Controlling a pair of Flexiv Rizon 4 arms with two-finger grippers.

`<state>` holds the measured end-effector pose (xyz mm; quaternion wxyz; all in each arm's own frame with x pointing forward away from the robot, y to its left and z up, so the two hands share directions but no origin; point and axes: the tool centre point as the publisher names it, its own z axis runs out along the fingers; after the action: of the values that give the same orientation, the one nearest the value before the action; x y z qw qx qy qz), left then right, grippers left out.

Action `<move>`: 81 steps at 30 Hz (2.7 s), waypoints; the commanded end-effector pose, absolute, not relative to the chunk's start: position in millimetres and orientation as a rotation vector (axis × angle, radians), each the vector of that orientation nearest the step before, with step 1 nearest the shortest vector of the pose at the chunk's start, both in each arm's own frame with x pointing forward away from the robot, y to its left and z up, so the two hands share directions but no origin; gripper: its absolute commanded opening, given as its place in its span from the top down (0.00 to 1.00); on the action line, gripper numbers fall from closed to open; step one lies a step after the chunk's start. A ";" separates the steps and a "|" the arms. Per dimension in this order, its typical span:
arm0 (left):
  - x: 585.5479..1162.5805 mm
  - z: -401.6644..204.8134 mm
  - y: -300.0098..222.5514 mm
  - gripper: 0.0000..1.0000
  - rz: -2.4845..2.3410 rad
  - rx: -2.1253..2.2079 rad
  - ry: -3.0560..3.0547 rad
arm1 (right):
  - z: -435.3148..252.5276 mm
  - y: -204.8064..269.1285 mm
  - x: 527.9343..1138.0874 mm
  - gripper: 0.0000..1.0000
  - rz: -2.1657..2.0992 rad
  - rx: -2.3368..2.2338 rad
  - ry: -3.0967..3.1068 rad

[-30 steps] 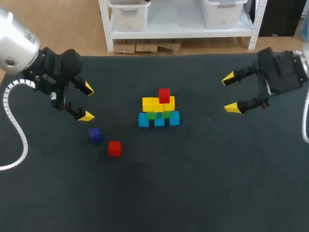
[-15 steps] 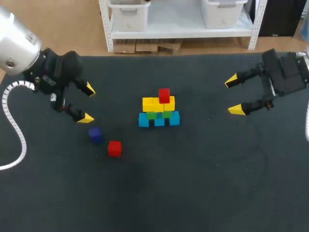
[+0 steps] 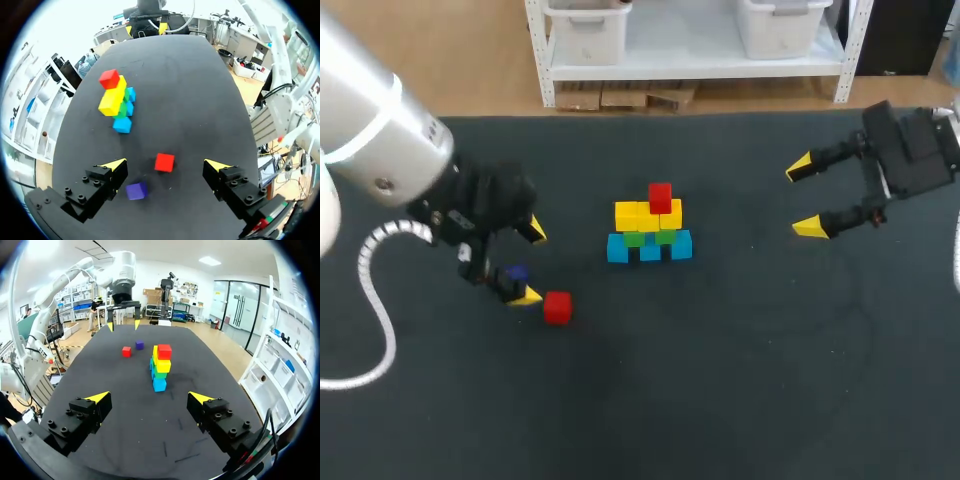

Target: Place the blue cubes, place green cubes on the blue cubes, place the yellow cubes on the green cubes, then place the red cubes on the yellow cubes, and place purple cube on the red cubes.

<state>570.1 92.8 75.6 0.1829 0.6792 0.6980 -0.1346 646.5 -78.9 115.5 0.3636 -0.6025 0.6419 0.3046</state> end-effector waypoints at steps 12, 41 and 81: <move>573.9 7.4 83.7 0.00 -0.323 1.915 2.002 | 114.6 -79.1 647.3 0.00 0.786 -1.550 1.649; 578.0 -5.5 91.2 1.00 -0.348 1.985 1.984 | 114.6 -79.1 647.3 0.00 0.786 -1.550 1.649; 651.7 109.2 66.7 1.00 -0.301 1.965 1.919 | 114.6 -79.1 647.3 0.00 0.786 -1.550 1.649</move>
<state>639.6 71.3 111.2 0.1960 0.6944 0.6861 -0.0926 646.5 -79.3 115.5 0.3635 -0.6024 0.6419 0.3050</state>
